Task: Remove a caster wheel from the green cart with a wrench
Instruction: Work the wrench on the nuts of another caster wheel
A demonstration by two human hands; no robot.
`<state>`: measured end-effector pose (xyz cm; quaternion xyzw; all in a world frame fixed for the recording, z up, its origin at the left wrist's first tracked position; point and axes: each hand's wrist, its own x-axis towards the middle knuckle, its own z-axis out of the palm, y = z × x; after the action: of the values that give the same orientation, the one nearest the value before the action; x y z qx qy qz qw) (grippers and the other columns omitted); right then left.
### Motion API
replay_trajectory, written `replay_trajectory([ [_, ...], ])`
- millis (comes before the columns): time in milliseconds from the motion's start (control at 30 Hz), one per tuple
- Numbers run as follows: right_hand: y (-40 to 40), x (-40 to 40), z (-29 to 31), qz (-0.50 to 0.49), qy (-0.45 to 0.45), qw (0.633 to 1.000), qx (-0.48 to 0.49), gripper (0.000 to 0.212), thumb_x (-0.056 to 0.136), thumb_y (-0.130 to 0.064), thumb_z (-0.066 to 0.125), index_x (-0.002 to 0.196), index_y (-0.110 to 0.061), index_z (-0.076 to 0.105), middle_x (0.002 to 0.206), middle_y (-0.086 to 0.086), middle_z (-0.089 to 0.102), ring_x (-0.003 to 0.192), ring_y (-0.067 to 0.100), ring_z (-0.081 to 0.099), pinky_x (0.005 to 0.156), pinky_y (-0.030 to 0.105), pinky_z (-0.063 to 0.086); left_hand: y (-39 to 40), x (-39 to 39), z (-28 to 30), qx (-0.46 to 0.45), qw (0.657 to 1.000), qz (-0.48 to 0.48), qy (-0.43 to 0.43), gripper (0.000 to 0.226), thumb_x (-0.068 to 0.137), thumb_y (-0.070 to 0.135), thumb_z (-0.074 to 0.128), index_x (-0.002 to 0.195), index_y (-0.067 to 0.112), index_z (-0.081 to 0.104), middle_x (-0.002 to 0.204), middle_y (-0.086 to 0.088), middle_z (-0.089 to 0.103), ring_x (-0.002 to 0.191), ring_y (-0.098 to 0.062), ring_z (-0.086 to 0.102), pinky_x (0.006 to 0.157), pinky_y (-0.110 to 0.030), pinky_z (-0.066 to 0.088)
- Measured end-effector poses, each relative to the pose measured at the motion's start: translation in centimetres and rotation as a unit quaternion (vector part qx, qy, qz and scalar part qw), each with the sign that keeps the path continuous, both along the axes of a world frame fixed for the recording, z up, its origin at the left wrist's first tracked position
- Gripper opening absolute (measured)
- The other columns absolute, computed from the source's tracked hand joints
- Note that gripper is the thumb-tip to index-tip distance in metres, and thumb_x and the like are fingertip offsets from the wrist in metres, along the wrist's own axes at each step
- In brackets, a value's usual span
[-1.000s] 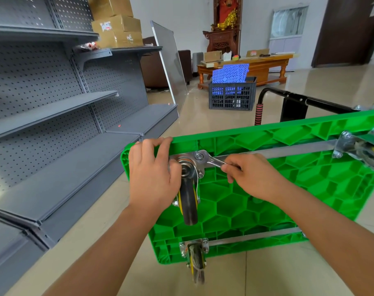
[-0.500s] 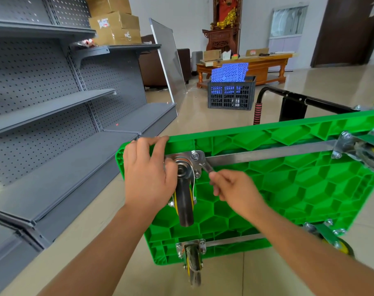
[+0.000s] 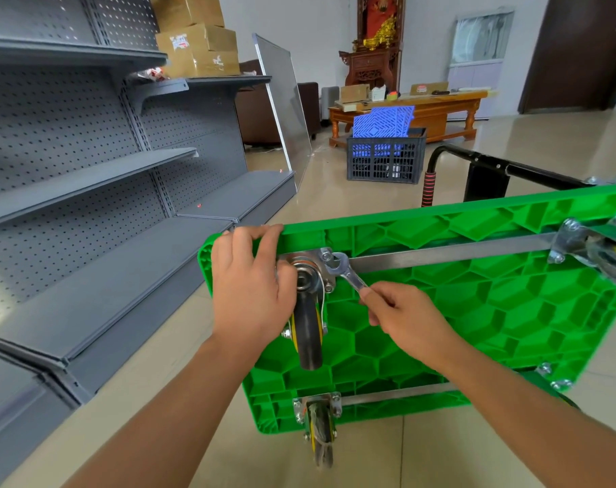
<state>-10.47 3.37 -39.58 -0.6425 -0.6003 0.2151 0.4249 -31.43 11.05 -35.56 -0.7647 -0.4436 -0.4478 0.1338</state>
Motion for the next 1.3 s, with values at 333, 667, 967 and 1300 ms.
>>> replay_trajectory([
  [333,0.9,3.0,3.4,-0.018,-0.24,0.969,0.059,0.034,0.1,-0.045,0.054,0.07,-0.027,0.057,0.059,0.0,0.06,0.054,0.016,0.056,0.058,0.04,0.052,0.0,-0.2,0.1,0.005,1.0,0.001,0.007,0.051,0.089,0.025,0.04,0.129,0.007,0.064,0.115,-0.014,0.056,0.103,-0.036,0.049,0.096,-0.049,0.04],
  [667,1.3,3.1,4.3,-0.04,-0.257,0.964,0.057,0.034,0.097,-0.051,0.052,0.081,-0.025,0.067,0.065,-0.001,0.066,0.06,0.017,0.059,0.062,0.04,0.054,0.2,-0.1,0.0,0.006,1.0,-0.003,0.002,0.05,0.09,0.024,0.039,0.129,0.008,0.065,0.115,-0.013,0.056,0.101,-0.036,0.049,0.095,-0.049,0.041],
  [967,1.6,2.4,6.0,-0.07,-0.37,0.924,0.061,0.038,0.098,-0.057,0.046,0.089,-0.026,0.067,0.069,-0.005,0.06,0.074,0.024,0.059,0.058,0.033,0.043,0.4,-0.1,-0.2,0.013,1.0,-0.005,-0.001,0.049,0.09,0.024,0.04,0.128,0.009,0.065,0.114,-0.013,0.057,0.101,-0.036,0.049,0.096,-0.048,0.039],
  [1300,1.9,-1.3,-2.2,-0.002,0.085,0.996,0.038,0.032,0.1,-0.039,0.051,0.08,-0.017,0.064,0.052,-0.007,0.05,0.045,0.008,0.038,0.045,0.026,0.032,0.5,0.1,-0.3,0.018,1.0,-0.008,-0.015,0.048,0.09,0.024,0.039,0.127,0.009,0.066,0.113,-0.012,0.057,0.101,-0.034,0.047,0.095,-0.048,0.039],
])
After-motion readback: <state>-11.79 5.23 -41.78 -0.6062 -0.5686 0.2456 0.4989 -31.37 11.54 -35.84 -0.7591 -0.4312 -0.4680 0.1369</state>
